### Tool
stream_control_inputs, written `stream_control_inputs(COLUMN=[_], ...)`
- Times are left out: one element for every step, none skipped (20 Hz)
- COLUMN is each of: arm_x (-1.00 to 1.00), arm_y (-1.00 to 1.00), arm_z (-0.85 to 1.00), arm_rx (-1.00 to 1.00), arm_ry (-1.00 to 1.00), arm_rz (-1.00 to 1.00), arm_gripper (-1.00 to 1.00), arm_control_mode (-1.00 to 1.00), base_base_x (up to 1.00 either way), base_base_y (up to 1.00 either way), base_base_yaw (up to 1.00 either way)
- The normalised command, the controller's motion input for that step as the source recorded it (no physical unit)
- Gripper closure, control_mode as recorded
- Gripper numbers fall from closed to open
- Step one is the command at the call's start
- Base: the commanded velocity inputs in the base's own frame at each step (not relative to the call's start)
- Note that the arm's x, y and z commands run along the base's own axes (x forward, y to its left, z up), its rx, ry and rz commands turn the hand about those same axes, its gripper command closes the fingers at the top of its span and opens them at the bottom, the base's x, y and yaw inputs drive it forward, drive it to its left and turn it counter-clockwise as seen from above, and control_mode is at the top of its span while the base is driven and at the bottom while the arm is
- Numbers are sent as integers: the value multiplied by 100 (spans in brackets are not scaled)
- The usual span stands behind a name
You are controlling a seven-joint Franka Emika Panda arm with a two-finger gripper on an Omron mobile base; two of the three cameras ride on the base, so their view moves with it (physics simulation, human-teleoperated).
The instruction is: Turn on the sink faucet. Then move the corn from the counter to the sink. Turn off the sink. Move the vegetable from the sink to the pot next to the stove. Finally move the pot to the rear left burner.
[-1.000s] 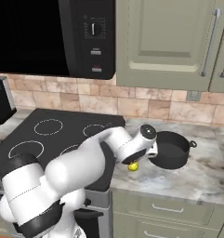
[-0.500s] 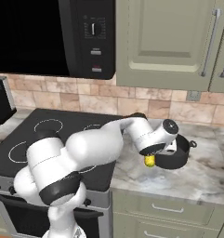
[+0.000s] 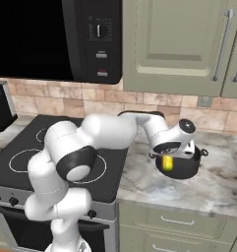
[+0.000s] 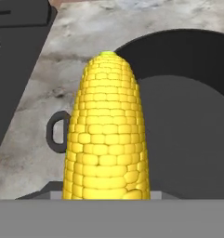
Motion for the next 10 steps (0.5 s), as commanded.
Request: stream_control_inputs(arm_x=[42,41,43,50,46,33,19,17,12,6], arm_y=[-24,-24,-24,-16,-20,-35,-40,-41,-48,-47], arm_z=[-6,-6,-6,-4,0,0,0,0,0,0], arm_rx=[0,0,0,0,0,0,0,0,0,0], arm_ry=[3,3,3,3,2,0,1,2,1,1], arm_rz=[0,0,0,0,0,0,0,0,0,0], arm_gripper=[100,100,100,100,100,100,100,100,100,100], arm_control_mode=[-100,-100,-100,-100,-100,-100,-100,-100,-100,-100], base_base_x=[0,0,0,0,0,0,0,0,0,0], base_base_y=[0,0,0,0,0,0,0,0,0,0], base_base_yaw=[0,0,0,0,0,0,0,0,0,0])
